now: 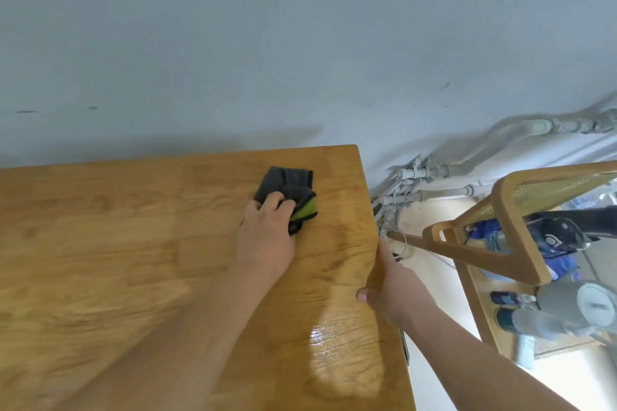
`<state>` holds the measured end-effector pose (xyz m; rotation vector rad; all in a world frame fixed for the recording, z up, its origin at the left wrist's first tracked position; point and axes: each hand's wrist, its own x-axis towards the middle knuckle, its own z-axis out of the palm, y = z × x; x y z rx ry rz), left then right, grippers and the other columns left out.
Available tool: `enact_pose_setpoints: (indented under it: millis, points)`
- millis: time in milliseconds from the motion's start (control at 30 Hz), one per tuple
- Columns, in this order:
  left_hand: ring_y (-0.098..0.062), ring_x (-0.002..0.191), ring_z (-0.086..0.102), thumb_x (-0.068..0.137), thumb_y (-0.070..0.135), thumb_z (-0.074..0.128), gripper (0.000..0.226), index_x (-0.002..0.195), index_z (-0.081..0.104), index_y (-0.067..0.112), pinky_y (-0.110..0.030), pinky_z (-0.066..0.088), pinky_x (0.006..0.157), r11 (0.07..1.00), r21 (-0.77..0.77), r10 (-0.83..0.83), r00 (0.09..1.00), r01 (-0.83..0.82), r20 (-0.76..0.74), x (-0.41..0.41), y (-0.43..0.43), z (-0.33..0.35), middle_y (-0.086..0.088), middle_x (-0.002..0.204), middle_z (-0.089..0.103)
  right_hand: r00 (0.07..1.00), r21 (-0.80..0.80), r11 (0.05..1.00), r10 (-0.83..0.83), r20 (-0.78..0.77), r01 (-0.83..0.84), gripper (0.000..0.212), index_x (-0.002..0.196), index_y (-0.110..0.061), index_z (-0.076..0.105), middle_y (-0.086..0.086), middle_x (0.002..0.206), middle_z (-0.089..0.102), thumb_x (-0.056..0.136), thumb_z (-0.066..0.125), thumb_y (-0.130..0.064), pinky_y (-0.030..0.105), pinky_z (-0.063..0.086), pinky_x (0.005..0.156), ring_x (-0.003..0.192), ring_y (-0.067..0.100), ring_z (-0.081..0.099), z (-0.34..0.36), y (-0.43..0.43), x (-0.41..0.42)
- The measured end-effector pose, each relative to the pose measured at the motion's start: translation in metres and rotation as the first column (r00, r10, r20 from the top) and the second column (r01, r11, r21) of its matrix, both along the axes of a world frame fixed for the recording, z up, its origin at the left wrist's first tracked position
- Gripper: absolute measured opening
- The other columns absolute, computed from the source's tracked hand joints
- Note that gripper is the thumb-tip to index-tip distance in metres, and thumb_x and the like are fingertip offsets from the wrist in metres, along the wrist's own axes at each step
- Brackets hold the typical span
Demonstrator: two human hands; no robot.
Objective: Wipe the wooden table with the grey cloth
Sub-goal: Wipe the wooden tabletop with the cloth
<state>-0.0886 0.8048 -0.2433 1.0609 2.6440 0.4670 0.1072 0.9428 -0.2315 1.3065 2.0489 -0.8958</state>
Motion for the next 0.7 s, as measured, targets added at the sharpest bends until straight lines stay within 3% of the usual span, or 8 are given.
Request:
enact_pose_setpoints:
  millis: [133, 233, 300, 333, 400, 467, 567, 700]
  points:
    - [-0.019, 0.115, 0.038, 0.088, 0.03, 0.068, 0.056, 0.139, 0.047, 0.036, -0.029, 0.051, 0.085, 0.943, 0.018, -0.332, 0.943, 0.332, -0.015, 0.054, -0.019, -0.002, 0.017, 0.149, 0.037, 1.0, -0.004, 1.0, -0.018, -0.018, 0.018, 0.118, 0.155, -0.054, -0.01, -0.001, 0.116, 0.069, 0.081, 0.079, -0.03, 0.047, 0.058, 0.089, 0.101, 0.025, 0.067, 0.0, 0.002, -0.002]
    - [-0.02, 0.118, 0.038, 0.095, 0.035, 0.06, 0.048, 0.139, 0.043, 0.039, -0.024, 0.041, 0.083, 0.685, -0.037, -0.728, 0.685, 0.728, -0.007, 0.038, -0.029, -0.002, 0.018, 0.151, 0.034, 1.0, 0.01, 1.0, 0.005, 0.019, -0.005, 0.118, 0.154, -0.054, -0.01, -0.002, 0.114, 0.07, 0.08, 0.078, -0.028, 0.046, 0.059, 0.087, 0.096, 0.023, 0.067, 0.001, -0.001, -0.004]
    - [-0.02, 0.117, 0.039, 0.093, 0.034, 0.062, 0.046, 0.136, 0.046, 0.041, -0.03, 0.049, 0.083, 0.657, -0.06, -0.753, 0.658, 0.752, -0.01, 0.001, -0.017, -0.006, 0.019, 0.148, 0.037, 0.999, 0.027, 1.0, 0.014, 0.031, -0.014, 0.117, 0.152, -0.054, -0.01, -0.001, 0.111, 0.069, 0.08, 0.078, -0.03, 0.047, 0.059, 0.086, 0.096, 0.025, 0.067, 0.002, -0.002, -0.006]
    - [-0.02, 0.116, 0.041, 0.091, 0.031, 0.065, 0.047, 0.134, 0.05, 0.041, -0.036, 0.053, 0.087, 0.721, -0.051, -0.693, 0.721, 0.691, -0.028, -0.015, -0.008, -0.007, 0.018, 0.146, 0.041, 0.999, 0.04, 0.999, 0.015, 0.036, -0.016, 0.115, 0.152, -0.054, -0.009, -0.001, 0.108, 0.069, 0.079, 0.078, -0.031, 0.047, 0.059, 0.085, 0.095, 0.026, 0.068, 0.001, -0.001, -0.007]
    - [-0.02, 0.115, 0.042, 0.09, 0.024, 0.065, 0.05, 0.135, 0.053, 0.039, -0.041, 0.053, 0.091, 0.928, 0.016, -0.372, 0.928, 0.371, 0.001, -0.031, 0.009, -0.005, 0.019, 0.147, 0.045, 0.997, 0.048, 0.998, 0.027, 0.067, -0.03, 0.113, 0.153, -0.051, -0.008, -0.001, 0.103, 0.068, 0.079, 0.076, -0.03, 0.046, 0.06, 0.083, 0.093, 0.025, 0.068, 0.001, 0.001, -0.009]
    - [-0.021, 0.121, 0.041, 0.092, 0.02, 0.062, 0.052, 0.138, 0.05, 0.04, -0.041, 0.05, 0.094, 0.995, 0.026, -0.1, 0.995, 0.099, 0.021, -0.014, 0.024, -0.003, 0.02, 0.153, 0.041, 0.994, 0.063, 0.997, 0.035, 0.101, -0.042, 0.115, 0.155, -0.046, -0.007, -0.001, 0.105, 0.067, 0.078, 0.077, -0.028, 0.046, 0.06, 0.083, 0.095, 0.025, 0.068, -0.001, 0.002, -0.011]
    - [-0.024, 0.126, 0.038, 0.087, 0.016, 0.065, 0.055, 0.135, 0.049, 0.037, -0.044, 0.044, 0.094, 0.945, 0.006, -0.328, 0.944, 0.328, -0.035, 0.036, 0.027, 0.001, 0.019, 0.157, 0.036, 0.996, 0.056, 0.998, 0.026, 0.084, -0.031, 0.112, 0.158, -0.041, 0.003, 0.0, 0.11, 0.069, 0.077, 0.08, -0.026, 0.045, 0.059, 0.087, 0.101, 0.026, 0.068, -0.004, 0.004, -0.011]
    - [-0.021, 0.128, 0.037, 0.093, 0.013, 0.061, 0.063, 0.146, 0.042, 0.04, -0.041, 0.045, 0.097, 0.683, 0.004, -0.729, 0.682, 0.73, -0.058, 0.021, 0.025, -0.002, 0.018, 0.161, 0.032, 0.998, 0.029, 0.999, -0.02, 0.061, 0.018, 0.093, 0.154, -0.036, 0.023, 0.004, 0.116, 0.068, 0.081, 0.08, -0.023, 0.046, 0.056, 0.094, 0.107, 0.028, 0.066, -0.005, 0.005, -0.008]
